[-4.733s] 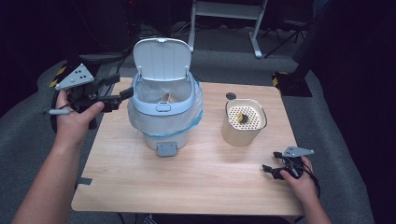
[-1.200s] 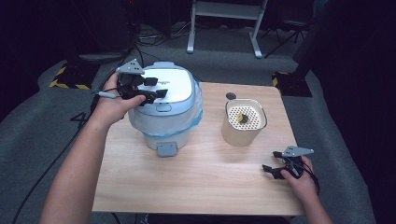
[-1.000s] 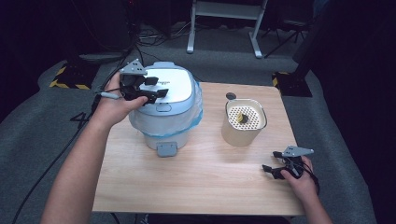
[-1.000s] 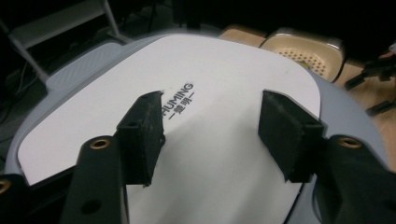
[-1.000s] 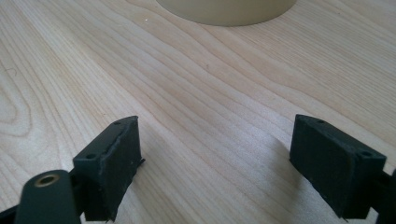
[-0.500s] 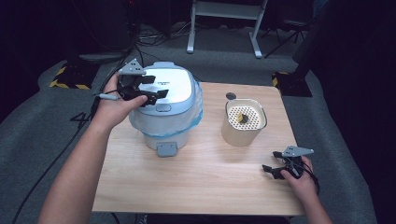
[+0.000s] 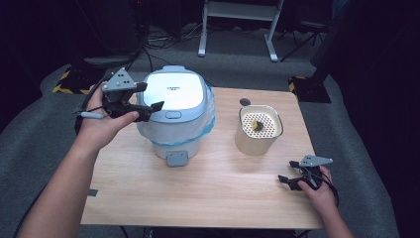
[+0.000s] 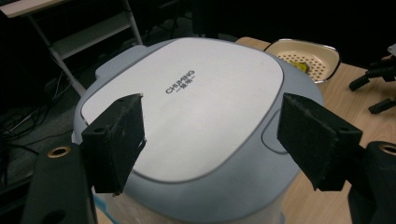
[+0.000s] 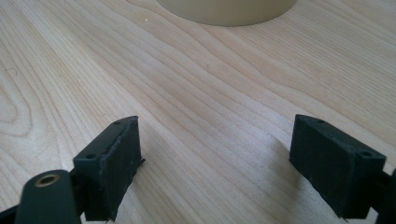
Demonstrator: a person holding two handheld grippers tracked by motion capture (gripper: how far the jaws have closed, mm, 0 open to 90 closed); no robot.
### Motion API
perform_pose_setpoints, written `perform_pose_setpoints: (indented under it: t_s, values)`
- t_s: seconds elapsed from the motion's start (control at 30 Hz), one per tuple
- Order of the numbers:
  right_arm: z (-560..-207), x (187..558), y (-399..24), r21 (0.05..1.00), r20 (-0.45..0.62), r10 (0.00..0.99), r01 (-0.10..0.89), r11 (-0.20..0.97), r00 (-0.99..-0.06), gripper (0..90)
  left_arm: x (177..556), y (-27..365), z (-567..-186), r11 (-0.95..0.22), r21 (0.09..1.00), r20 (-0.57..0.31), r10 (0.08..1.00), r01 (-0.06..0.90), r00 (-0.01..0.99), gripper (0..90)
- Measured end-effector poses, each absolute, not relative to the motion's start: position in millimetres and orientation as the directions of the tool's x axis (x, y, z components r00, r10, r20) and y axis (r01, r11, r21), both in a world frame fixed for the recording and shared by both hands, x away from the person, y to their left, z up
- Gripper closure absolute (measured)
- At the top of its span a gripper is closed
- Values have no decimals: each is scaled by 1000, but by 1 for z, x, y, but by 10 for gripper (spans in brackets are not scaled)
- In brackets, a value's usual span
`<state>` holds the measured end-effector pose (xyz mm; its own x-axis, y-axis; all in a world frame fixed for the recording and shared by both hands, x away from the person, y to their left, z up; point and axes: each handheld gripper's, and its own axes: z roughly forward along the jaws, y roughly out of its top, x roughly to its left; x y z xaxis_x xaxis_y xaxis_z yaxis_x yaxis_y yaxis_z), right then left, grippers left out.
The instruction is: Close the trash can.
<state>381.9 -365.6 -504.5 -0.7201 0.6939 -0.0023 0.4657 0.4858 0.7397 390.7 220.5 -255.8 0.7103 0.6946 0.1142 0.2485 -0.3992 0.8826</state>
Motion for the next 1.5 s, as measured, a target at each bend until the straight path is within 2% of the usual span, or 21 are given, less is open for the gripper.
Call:
perform_pose_setpoints:
  t_s: [0.47, 0.7, 1.13, 1.27, 1.5]
  values:
    - [-504, 382, -366, 740, -2, 694, 466, 485, -720, 165, 329, 222, -279, -376, 900, 93, 659, 220, 747, 230]
    - [-504, 382, -366, 740, -2, 694, 466, 486, -720, 165, 322, 221, -298, -382, 896, 92, 660, 228, 746, 230]
    - [-504, 383, -366, 738, -4, 687, 461, 492, -726, 165, 317, 228, -362, -416, 856, 76, 689, 307, 721, 222]
    - [-504, 383, -366, 738, -4, 687, 462, 492, -726, 165, 317, 233, -383, -378, 863, 29, 699, 335, 715, 220]
    - [-504, 383, -366, 739, -2, 687, 462, 491, -727, 165, 317, 242, -411, -364, 854, -2, 712, 372, 702, 221]
